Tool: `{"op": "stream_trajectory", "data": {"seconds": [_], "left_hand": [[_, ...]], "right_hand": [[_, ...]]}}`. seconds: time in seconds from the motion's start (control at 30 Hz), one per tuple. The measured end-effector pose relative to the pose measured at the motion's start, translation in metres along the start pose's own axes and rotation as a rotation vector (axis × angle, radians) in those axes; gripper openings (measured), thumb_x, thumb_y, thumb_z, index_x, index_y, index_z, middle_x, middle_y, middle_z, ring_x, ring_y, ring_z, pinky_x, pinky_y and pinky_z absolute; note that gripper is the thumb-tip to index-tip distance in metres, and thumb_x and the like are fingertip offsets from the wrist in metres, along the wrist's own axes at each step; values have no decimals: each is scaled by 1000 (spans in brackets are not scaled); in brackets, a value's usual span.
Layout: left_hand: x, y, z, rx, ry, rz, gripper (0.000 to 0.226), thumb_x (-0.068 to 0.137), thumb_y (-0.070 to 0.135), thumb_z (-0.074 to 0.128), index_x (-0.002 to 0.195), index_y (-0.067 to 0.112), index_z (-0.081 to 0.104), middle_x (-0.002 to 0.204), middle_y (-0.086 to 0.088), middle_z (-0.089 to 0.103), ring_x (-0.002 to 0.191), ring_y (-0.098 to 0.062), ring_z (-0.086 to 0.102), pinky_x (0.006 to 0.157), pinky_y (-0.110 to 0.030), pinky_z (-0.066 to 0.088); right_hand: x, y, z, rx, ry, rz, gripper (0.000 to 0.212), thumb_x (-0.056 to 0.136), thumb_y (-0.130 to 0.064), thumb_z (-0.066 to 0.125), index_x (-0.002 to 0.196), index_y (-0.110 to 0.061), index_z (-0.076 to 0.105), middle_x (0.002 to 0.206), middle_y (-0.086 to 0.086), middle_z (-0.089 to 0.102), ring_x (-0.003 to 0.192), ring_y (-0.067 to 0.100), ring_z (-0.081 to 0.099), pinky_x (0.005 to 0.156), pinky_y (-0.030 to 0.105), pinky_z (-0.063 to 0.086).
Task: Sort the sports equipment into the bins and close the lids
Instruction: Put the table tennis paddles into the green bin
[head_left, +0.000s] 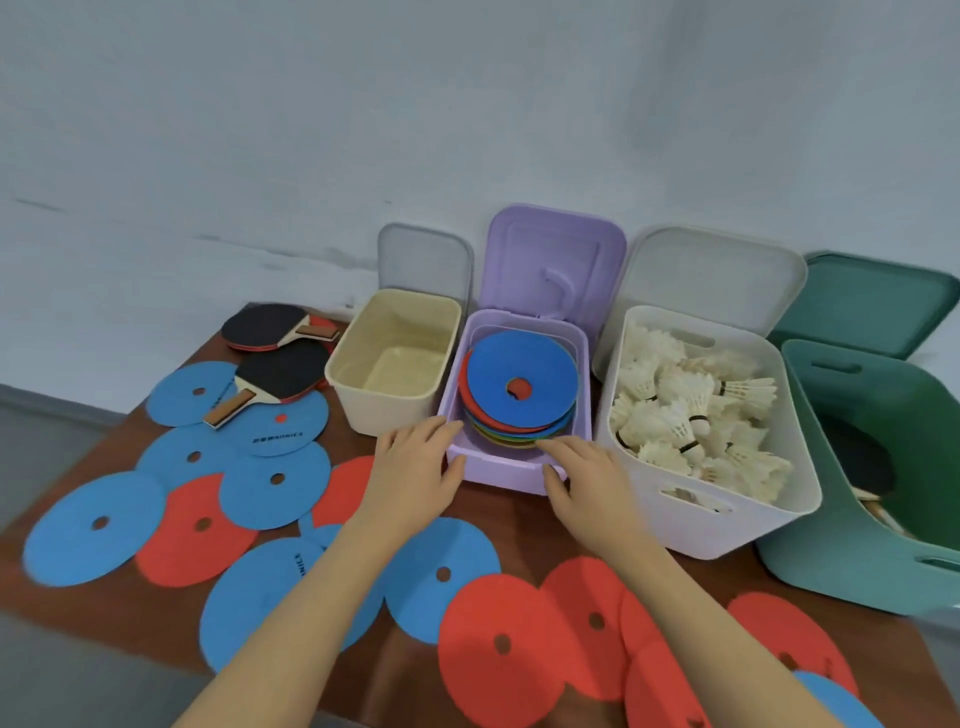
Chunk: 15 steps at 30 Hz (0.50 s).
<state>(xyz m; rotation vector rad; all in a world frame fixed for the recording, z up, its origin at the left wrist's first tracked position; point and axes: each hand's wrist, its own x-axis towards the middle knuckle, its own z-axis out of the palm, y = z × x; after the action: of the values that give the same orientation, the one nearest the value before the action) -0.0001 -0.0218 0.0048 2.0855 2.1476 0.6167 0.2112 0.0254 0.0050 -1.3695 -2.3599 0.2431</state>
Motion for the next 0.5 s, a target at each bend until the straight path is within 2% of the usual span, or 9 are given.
{"op": "stream_trajectory", "data": {"seconds": [0.17,0.3,0.4,0.5], "left_hand": [[11,-29,-11,-5,38,-113,50,84,39,38,128,22,53,130,1,54,119,-23,48,98,-38,29],[30,-53,-22,23,83,-171,41,92,32,48,132,22,49,136,4,49,123,-19,44,100,-35,25],[43,-75,-33,47,102,-208,41,92,33,49,131,21,50,134,4,51,119,-21,46,99,-35,26],[49,-103,-41,49,106,-241,44,90,36,45,131,20,51,134,1,50,120,-23,46,99,-38,28]], "right_hand": [[38,-24,22,82,0,-39,29,87,-20,49,112,-15,64,105,0,64,90,27,57,76,40,45],[77,-44,42,147,-17,-70,37,86,-25,43,115,-14,63,109,1,63,94,28,56,76,36,40],[100,-59,57,202,-33,-95,40,87,-27,40,118,-14,61,113,2,62,96,27,55,79,36,40],[118,-77,73,220,-36,-113,32,91,-21,49,121,-15,60,118,1,61,101,26,55,83,39,43]]}}
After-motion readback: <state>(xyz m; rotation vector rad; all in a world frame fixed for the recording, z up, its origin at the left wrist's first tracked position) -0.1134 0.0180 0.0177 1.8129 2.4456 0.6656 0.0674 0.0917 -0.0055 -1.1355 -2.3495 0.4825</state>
